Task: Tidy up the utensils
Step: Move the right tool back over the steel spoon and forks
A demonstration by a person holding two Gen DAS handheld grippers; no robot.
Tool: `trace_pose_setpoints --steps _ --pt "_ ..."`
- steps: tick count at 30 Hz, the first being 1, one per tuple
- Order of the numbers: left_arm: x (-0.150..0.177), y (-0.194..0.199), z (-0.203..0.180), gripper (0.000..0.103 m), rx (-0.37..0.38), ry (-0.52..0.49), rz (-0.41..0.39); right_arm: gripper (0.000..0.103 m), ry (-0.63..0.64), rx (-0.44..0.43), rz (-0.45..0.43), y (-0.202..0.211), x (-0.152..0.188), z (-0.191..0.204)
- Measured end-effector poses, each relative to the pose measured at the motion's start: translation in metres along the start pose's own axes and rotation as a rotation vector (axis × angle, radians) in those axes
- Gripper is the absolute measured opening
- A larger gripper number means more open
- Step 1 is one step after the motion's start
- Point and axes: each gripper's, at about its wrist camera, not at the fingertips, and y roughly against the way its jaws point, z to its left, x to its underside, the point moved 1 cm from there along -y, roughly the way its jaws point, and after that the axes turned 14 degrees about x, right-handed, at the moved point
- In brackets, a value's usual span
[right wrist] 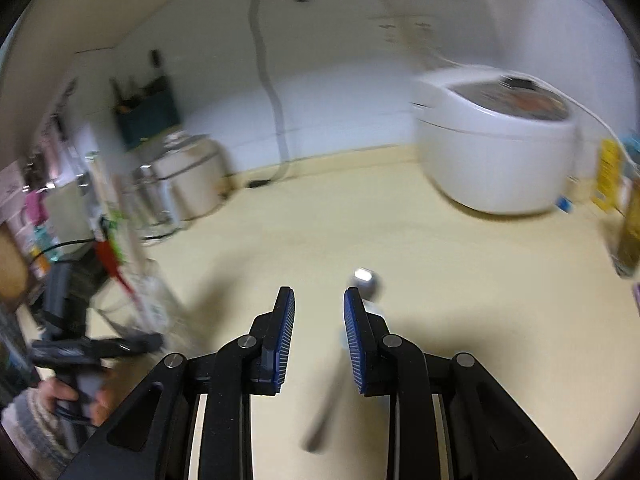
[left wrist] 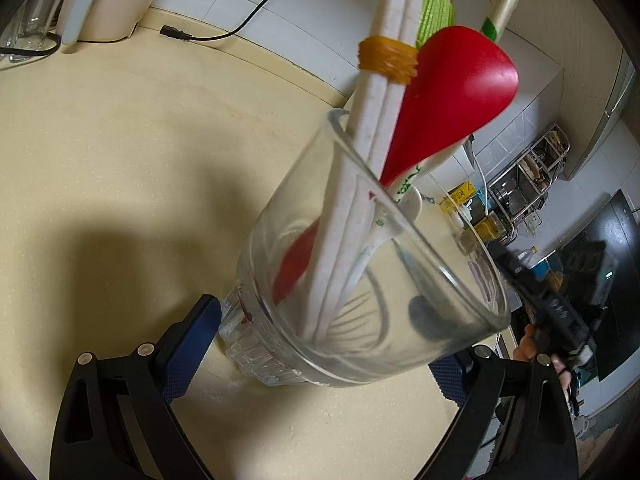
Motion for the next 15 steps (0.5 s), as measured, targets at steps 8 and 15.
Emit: trace_pose_setpoints --steps 8,15 --pt "0.000 0.000 0.000 0.096 0.000 0.000 0.000 0.025 -0.014 0.101 0.062 -0.014 0.028 -0.033" --pt "0.000 0.000 0.000 0.096 0.000 0.000 0.000 0.025 -0.018 0.093 0.095 -0.027 0.040 -0.035"
